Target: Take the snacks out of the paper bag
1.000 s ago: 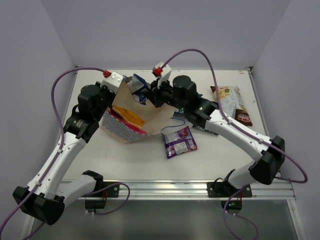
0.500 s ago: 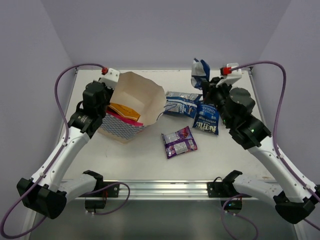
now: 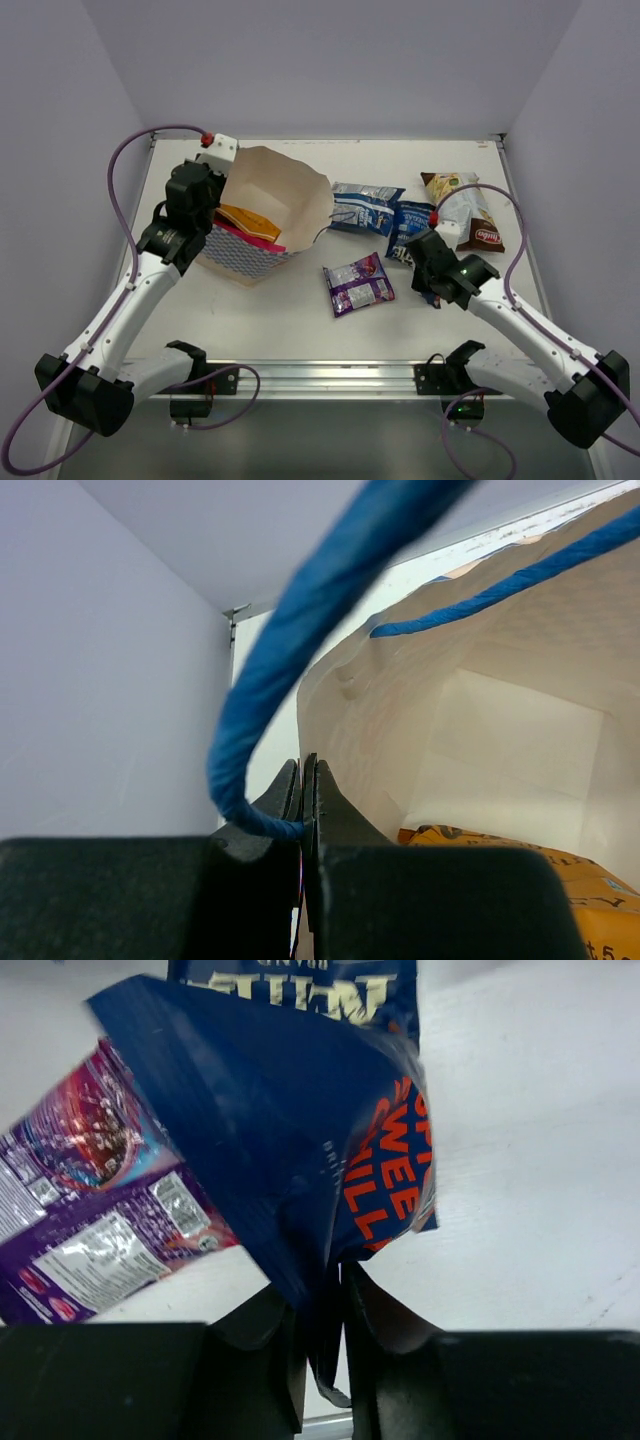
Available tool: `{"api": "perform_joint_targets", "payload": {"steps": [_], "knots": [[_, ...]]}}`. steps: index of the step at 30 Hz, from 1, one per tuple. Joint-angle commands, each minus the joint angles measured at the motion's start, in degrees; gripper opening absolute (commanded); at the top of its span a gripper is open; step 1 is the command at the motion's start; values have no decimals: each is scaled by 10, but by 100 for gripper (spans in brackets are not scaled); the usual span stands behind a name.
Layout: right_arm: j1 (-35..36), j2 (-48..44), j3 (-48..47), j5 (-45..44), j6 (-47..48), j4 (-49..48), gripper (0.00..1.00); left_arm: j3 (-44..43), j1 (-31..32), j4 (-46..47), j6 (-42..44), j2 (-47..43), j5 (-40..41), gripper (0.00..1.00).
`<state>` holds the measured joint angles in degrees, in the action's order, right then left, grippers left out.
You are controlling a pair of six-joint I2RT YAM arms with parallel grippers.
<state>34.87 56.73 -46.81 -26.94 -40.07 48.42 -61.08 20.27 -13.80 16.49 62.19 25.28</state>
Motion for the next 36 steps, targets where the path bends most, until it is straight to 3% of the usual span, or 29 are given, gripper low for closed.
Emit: {"api": "perform_joint_targets", "payload": {"steps": [1, 2, 3, 5, 9, 14, 16, 19, 22, 28, 36], "knots": [[6, -14, 15, 57, -36, -5, 23, -29, -4, 61, 0, -6, -4, 0], [12, -20, 12, 84, -18, -18, 43, -28, -4, 60, 0, -7, -8, 0], [17, -27, 7, 98, -3, -33, 55, -28, -4, 60, 0, -7, -15, 0], [40, -32, -34, 117, 46, -62, 73, -29, -4, 61, 3, -9, -21, 0], [82, 0, -139, 125, 132, -85, 90, -28, -4, 64, 8, -14, -39, 0], [83, 27, -244, 192, 219, -181, 92, -33, -4, 56, 13, -15, -44, 0], [83, 43, -274, 269, 247, -233, 92, -32, -4, 55, 12, -19, -56, 0], [92, 110, -327, 372, 275, -275, 92, -33, -4, 55, 7, -24, -80, 0], [120, 191, -361, 413, 278, -337, 93, -33, -4, 51, 2, -26, -97, 0], [149, 331, -402, 423, 268, -440, 95, -34, -4, 33, -1, -30, -97, 0], [190, 456, -447, 433, 254, -480, 97, -32, -4, 26, -5, -39, -107, 0]]}}
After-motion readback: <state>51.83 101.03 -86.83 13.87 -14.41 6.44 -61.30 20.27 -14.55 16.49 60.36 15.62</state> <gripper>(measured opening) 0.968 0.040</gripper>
